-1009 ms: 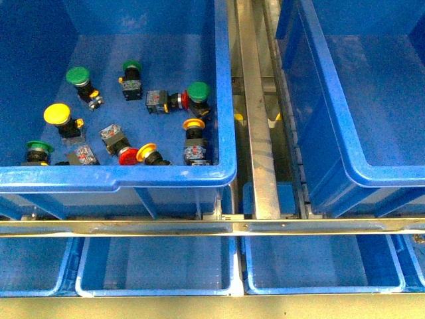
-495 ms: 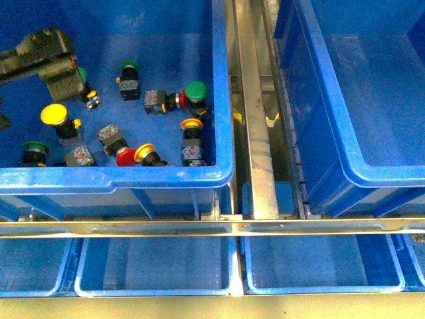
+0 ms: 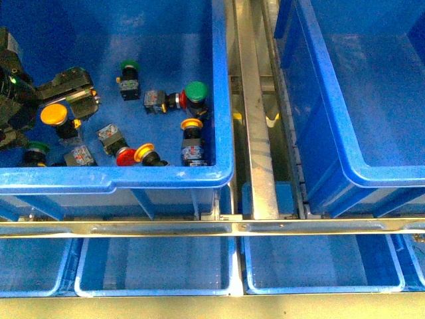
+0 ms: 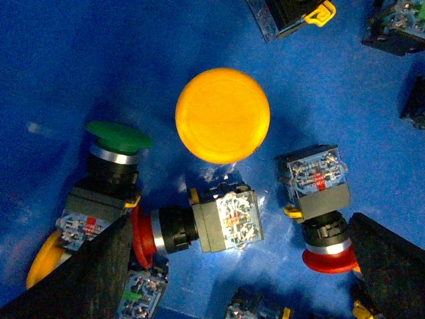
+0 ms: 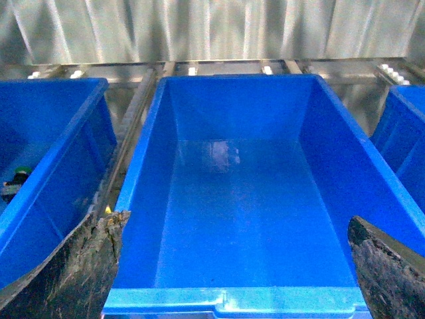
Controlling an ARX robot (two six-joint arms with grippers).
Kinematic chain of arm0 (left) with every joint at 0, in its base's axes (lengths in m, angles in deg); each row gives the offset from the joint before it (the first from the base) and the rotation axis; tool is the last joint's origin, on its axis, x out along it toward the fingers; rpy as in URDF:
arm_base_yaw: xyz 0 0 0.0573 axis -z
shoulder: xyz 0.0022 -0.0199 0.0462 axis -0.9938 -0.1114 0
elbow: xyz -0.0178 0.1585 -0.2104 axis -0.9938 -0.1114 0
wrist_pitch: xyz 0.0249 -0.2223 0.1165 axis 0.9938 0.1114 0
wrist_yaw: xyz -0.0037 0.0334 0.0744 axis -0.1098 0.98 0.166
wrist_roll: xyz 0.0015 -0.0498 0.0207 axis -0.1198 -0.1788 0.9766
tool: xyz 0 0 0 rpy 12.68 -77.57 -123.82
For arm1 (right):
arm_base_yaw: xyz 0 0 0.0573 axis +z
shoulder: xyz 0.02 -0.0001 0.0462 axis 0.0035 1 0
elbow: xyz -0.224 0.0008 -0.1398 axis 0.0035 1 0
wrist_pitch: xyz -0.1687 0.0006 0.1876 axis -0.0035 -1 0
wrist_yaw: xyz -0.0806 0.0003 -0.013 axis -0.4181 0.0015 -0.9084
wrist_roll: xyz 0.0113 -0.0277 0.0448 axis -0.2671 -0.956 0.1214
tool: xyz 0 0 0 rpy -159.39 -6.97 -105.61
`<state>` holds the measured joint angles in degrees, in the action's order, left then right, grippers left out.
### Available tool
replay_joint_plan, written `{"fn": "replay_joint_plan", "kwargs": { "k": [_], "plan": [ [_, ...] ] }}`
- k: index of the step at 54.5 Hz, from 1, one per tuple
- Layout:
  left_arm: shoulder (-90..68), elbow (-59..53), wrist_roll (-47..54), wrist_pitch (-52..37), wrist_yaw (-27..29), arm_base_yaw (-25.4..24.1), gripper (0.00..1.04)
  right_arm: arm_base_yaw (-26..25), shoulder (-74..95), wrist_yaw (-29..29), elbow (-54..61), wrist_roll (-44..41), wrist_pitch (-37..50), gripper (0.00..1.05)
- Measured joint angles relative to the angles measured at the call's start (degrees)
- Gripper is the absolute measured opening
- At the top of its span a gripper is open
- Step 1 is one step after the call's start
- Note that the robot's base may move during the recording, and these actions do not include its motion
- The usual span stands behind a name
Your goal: Pick red and yellow buttons and place in box
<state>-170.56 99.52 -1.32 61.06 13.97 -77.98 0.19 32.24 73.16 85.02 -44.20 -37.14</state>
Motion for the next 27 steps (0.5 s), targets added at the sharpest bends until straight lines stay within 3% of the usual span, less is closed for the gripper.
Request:
{"fn": "replay_joint_plan", "kwargs": {
  "k": [27],
  "plan": [
    [-8.5,9.8,3.0,-0.4,-1.1,-2.8,0.97,0.0,0.0,0.0,0.0,0.0,0.0,0.99]
  ]
}}
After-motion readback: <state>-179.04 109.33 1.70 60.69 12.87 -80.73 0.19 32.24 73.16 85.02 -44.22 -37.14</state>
